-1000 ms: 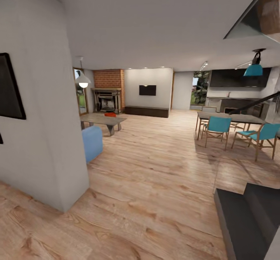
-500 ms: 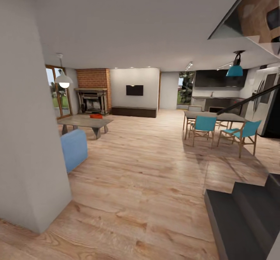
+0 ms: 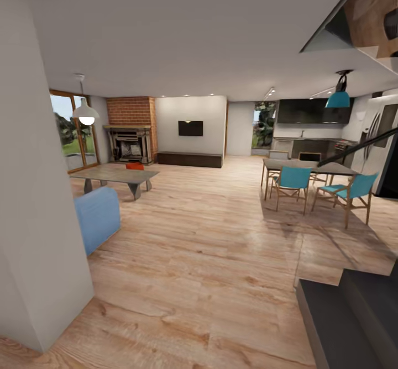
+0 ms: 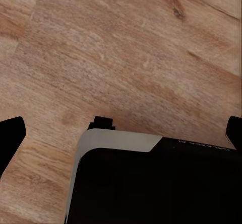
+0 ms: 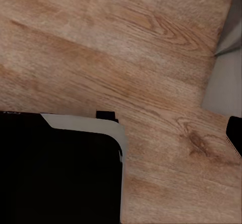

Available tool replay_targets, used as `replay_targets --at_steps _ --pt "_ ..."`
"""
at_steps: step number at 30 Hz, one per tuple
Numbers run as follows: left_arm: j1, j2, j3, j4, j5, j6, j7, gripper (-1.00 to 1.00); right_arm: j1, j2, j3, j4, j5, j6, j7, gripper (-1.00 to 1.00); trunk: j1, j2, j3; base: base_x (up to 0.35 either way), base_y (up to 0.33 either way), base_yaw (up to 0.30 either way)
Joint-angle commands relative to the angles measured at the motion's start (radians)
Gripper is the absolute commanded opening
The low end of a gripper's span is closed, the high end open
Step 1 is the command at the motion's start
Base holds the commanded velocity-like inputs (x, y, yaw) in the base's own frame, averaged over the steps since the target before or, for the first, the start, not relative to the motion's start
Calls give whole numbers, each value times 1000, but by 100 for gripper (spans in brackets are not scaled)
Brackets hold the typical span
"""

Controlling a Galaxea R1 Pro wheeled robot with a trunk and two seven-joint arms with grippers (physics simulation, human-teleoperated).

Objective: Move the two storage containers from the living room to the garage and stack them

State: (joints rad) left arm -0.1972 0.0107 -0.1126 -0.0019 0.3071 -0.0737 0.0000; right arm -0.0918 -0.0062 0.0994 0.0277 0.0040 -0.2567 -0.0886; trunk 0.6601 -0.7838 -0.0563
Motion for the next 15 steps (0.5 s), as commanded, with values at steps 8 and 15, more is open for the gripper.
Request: replay_targets --at_steps 8,15 --pt "-1 0 -9 2 9 -2 0 100 -2 1 8 3 1 -5 -6 100 1 -1 -2 323 0 0" --pt "-2 0 -9 1 9 -1 0 100 -2 2 8 3 1 -6 -6 100 1 -1 -2 323 0 0"
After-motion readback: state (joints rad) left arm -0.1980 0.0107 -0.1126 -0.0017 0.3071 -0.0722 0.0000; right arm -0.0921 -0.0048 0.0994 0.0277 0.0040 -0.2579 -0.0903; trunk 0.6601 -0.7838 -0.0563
